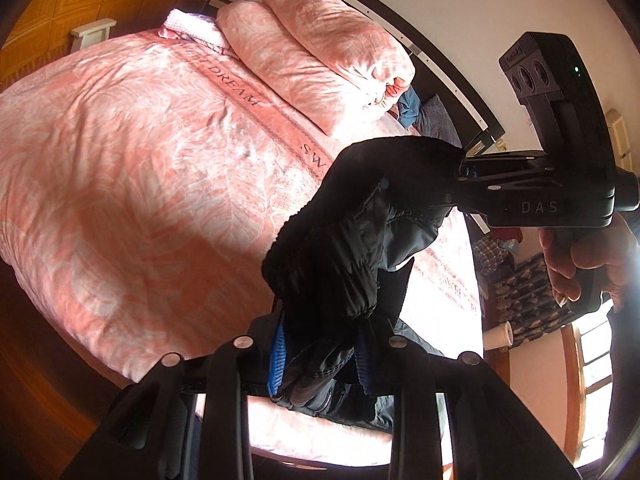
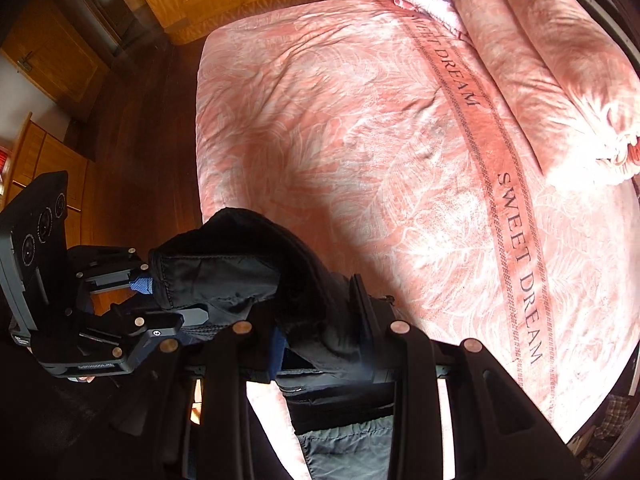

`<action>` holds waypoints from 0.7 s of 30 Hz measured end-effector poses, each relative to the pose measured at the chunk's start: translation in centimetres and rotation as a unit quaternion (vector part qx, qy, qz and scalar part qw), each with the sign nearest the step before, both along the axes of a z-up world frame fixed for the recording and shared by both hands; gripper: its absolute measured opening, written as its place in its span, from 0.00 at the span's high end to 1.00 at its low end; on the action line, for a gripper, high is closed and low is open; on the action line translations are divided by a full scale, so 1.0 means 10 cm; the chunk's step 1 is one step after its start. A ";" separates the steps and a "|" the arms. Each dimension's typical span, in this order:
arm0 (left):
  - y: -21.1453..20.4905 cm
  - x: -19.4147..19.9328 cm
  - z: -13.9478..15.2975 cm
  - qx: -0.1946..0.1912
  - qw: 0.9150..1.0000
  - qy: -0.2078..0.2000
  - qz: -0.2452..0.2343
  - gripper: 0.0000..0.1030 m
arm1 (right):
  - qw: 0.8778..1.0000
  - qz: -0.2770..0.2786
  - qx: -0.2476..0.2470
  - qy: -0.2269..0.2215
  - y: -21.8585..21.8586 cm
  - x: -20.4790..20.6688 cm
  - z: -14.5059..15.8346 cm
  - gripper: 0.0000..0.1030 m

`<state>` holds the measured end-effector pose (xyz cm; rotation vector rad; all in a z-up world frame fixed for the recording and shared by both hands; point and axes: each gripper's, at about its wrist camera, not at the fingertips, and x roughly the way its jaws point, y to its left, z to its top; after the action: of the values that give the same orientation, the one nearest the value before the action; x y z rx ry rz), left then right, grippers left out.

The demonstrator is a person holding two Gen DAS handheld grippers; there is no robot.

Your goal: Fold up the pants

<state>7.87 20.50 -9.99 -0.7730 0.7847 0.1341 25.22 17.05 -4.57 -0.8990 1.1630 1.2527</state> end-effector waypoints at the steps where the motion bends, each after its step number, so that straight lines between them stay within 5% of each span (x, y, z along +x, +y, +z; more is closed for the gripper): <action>1: -0.04 0.01 0.03 0.005 1.000 0.000 -0.003 0.72 | 1.000 -0.006 0.002 -0.003 -0.05 0.00 0.02 0.72; 21: -0.91 0.08 0.44 0.061 0.996 -0.018 -0.066 0.73 | 0.992 -0.106 0.028 -0.056 -1.15 -0.07 0.44 0.72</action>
<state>8.70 11.43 -5.62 -0.6052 0.7837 0.0487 24.48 5.56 -0.21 -0.7739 1.0981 1.0439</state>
